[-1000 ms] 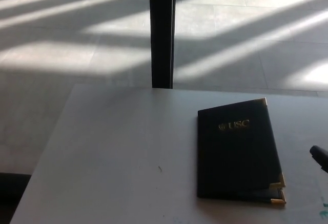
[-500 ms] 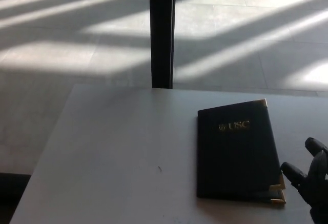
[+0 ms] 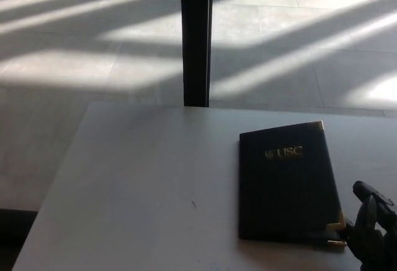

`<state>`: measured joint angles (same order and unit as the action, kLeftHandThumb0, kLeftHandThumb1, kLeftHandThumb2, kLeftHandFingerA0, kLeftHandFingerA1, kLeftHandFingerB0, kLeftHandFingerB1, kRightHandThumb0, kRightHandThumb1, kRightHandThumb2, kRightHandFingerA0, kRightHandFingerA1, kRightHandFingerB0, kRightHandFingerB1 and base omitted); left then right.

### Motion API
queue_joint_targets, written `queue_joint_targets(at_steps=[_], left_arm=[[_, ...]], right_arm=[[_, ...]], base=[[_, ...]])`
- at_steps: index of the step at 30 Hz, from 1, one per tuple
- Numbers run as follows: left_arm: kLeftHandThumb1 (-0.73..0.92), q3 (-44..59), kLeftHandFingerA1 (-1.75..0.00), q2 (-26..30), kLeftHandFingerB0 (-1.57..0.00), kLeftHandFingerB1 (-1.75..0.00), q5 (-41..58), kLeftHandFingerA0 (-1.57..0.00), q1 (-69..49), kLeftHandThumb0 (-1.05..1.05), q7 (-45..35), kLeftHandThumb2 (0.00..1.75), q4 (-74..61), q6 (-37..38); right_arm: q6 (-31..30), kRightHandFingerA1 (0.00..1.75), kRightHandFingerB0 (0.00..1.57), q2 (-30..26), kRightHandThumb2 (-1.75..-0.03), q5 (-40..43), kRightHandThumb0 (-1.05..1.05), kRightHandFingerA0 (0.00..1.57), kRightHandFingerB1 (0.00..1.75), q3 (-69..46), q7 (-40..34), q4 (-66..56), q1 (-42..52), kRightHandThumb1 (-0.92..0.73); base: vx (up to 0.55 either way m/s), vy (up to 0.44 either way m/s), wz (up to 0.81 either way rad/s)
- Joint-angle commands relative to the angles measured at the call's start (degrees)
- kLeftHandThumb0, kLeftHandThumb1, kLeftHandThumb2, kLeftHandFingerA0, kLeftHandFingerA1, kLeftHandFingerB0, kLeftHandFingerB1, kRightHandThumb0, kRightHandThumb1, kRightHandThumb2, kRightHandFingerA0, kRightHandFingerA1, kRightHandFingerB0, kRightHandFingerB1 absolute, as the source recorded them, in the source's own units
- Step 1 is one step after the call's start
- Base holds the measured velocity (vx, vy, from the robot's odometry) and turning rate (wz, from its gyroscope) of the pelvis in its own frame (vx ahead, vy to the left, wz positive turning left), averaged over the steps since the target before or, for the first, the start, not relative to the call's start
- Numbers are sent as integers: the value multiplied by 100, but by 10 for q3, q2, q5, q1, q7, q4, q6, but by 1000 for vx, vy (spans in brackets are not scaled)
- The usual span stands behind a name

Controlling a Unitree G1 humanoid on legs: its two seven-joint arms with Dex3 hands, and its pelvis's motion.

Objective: There is a diary kept infront of the robot and the robot uses its right hand to grab its cover and puses it to the left to open it.

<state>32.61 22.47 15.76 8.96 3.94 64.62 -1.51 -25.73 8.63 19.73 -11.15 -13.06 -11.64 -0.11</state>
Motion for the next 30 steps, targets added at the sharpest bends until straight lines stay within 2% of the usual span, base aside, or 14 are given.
queue_joint_targets(at_steps=[1, 2, 3, 7, 11, 12, 15, 18, 20, 21, 25, 26, 29, 30], left_arm=[[81, -2, -91, 8, -45, -82, 4, -46, -3, -86, 9, 111, -1, -3], [81, -2, -91, 9, -45, -82, 5, -46, -4, -86, 9, 111, 0, -3], [92, -9, -104, 9, -38, -88, -1, -39, -8, -83, 4, 93, -2, 5], [81, -10, -94, 9, -50, -86, 2, -49, -7, -87, 9, 111, -2, 1], [92, -10, -107, 8, -43, -95, 3, -43, -4, -82, 8, 91, 6, 6], [82, -10, -91, 8, -51, -89, 3, -47, -5, -87, 10, 111, 4, 4], [92, -11, -107, 11, -41, -94, 4, -42, -6, -84, 2, 91, 6, 7], [81, -10, -94, 9, -50, -86, 4, -50, -4, -86, 13, 113, 6, 7], [92, -12, -100, 10, -45, -86, 2, -48, -4, -84, 15, 92, 6, 5], [92, -12, -97, 10, -42, -85, 3, -45, -6, -87, 11, 95, 2, 4], [92, -9, -98, 13, -42, -86, 8, -44, -6, -87, 6, 94, -1, 1], [92, -6, -111, 14, -42, -95, 11, -43, -4, -84, 7, 90, 3, 1], [81, -8, -92, 13, -44, -82, 10, -47, -7, -87, -1, 112, 2, 7], [81, -4, -92, 12, -46, -84, 15, -47, -6, -88, 1, 111, 4, 4]], right_arm=[[20, 49, 37, 0, -70, -11, -63, 45, 43, -9, -6, 4, -5, -92], [20, 49, 37, 1, -70, -12, -63, 45, 43, -9, -5, 5, -7, -92], [22, 64, 22, 3, -113, -13, -57, 45, 51, -13, -10, 4, -10, -73], [15, 65, 23, 16, -113, -7, -57, 46, 52, -13, -14, -1, -20, -74], [3, 65, 24, 28, -113, -12, -53, 46, 52, 3, -17, -7, -19, -74], [6, 65, 24, 34, -112, -16, -53, 47, 52, 15, -15, -4, -20, -74], [1, 65, 24, 47, -113, -12, -55, 46, 52, 22, -18, 0, -23, -74], [8, 64, 24, 59, -113, -25, -54, 45, 52, 47, -27, 4, -18, -74], [11, 64, 23, 60, -113, -26, -52, 44, 52, 52, -31, 5, -16, -73], [12, 52, 35, 61, -70, -23, -63, 45, 44, 53, -31, 5, -14, -92], [17, 52, 36, 77, -71, -11, -62, 46, 44, 47, -45, 12, -13, -92], [23, 64, 23, 81, -113, -10, -52, 45, 52, 46, -50, 16, -13, -75], [30, 64, 21, 99, -113, 16, -51, 43, 51, 30, -59, 16, -8, -72], [33, 51, 33, 105, -74, 25, -66, 44, 43, 22, -63, 19, -9, -87]], base=[[0, 0, 0], [0, 0, 0], [0, 0, 0], [0, 0, 0], [0, 0, 0], [0, 0, 0], [0, 0, 0], [0, 0, 0], [0, 0, 0], [0, 0, 0], [0, 0, 0], [0, 0, 0], [0, 0, 0], [0, 0, 0]])
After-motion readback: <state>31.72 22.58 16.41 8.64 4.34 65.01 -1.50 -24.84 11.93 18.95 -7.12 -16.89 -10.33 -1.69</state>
